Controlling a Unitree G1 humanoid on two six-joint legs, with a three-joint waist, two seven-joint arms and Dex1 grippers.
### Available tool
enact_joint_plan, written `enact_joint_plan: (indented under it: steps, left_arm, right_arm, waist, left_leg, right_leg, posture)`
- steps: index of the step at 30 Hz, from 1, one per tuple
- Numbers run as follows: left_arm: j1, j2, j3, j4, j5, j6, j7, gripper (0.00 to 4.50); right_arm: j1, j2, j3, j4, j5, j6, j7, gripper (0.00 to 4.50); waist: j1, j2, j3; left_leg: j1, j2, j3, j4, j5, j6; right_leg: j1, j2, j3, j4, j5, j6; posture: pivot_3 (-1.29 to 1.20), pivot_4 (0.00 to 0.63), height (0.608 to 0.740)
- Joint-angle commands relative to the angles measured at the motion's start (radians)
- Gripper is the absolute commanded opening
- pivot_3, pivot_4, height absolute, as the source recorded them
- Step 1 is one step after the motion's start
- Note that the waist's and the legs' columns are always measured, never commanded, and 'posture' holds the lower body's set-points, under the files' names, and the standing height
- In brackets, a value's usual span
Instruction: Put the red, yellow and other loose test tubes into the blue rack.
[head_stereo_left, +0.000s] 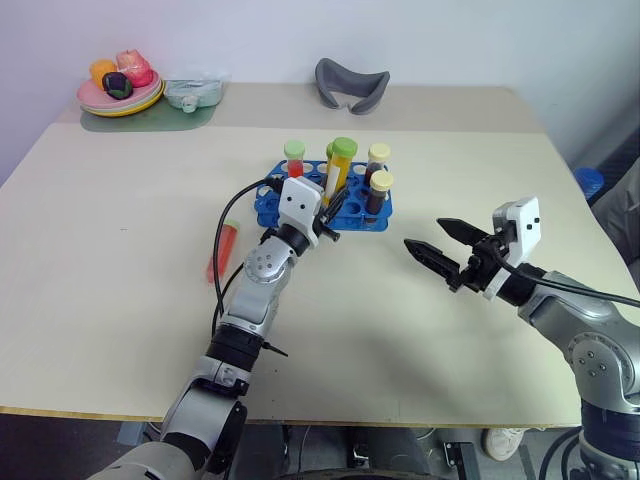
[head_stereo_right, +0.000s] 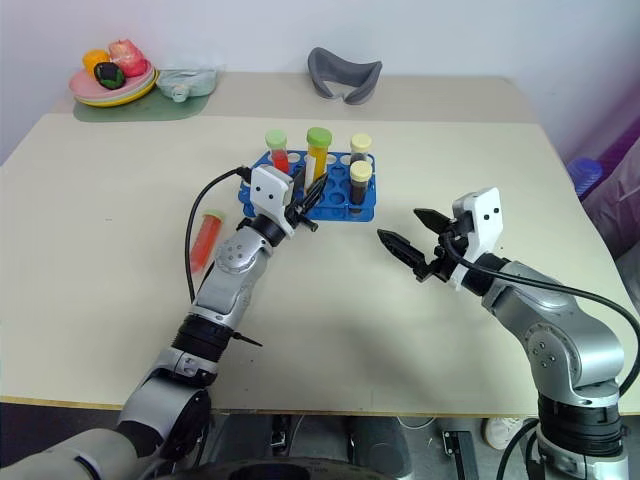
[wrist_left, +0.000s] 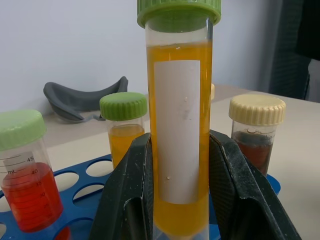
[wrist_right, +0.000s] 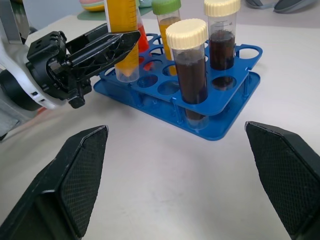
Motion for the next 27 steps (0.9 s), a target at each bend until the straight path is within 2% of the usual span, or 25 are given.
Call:
enact_joint_plan:
  steps: [1,13,18,27]
  left_arm:
    - [-0.027,-0.007,0.018,-0.023,0.002,-0.028,-0.01,0.89]
    - [-0.04,-0.032,0.024,0.009,0.002,-0.103,-0.039,0.89]
    - [-0.063,-0.027,0.021,0.061,0.06,-0.189,-0.01,0.89]
    - [-0.08,-0.027,0.034,0.143,0.096,-0.23,0.029,0.89]
  right_arm:
    - [0.001,0.009,-0.023,-0.029,0.015,-0.026,-0.006,4.5]
    - [-0.009,0.015,-0.028,-0.034,0.06,-0.021,-0.02,4.5]
    - [-0.013,0.008,-0.026,-0.033,0.072,-0.016,-0.025,4.5]
    - [-0.021,0.003,-0.028,-0.03,0.091,-0.009,-0.037,4.5]
  waist:
    - [0.0,0.0,0.0]
    - [0.001,0.0,0.0]
    - [0.0,0.0,0.0]
    - [0.0,0.0,0.0]
  left_leg:
    - [0.0,0.0,0.0,0.0,0.0,0.0]
    - [0.0,0.0,0.0,0.0,0.0,0.0]
    - [0.0,0.0,0.0,0.0,0.0,0.0]
    - [0.0,0.0,0.0,0.0,0.0,0.0]
  right_leg:
    - [0.0,0.0,0.0,0.0,0.0,0.0]
    - [0.0,0.0,0.0,0.0,0.0,0.0]
    - [0.0,0.001,0.0,0.0,0.0,0.0]
    - [0.0,0.001,0.0,0.0,0.0,0.0]
  posture:
    - [0.0,0.15,0.707]
    - [0.0,0.15,0.707]
    - [0.0,0.15,0.707]
    - [0.0,0.15,0.707]
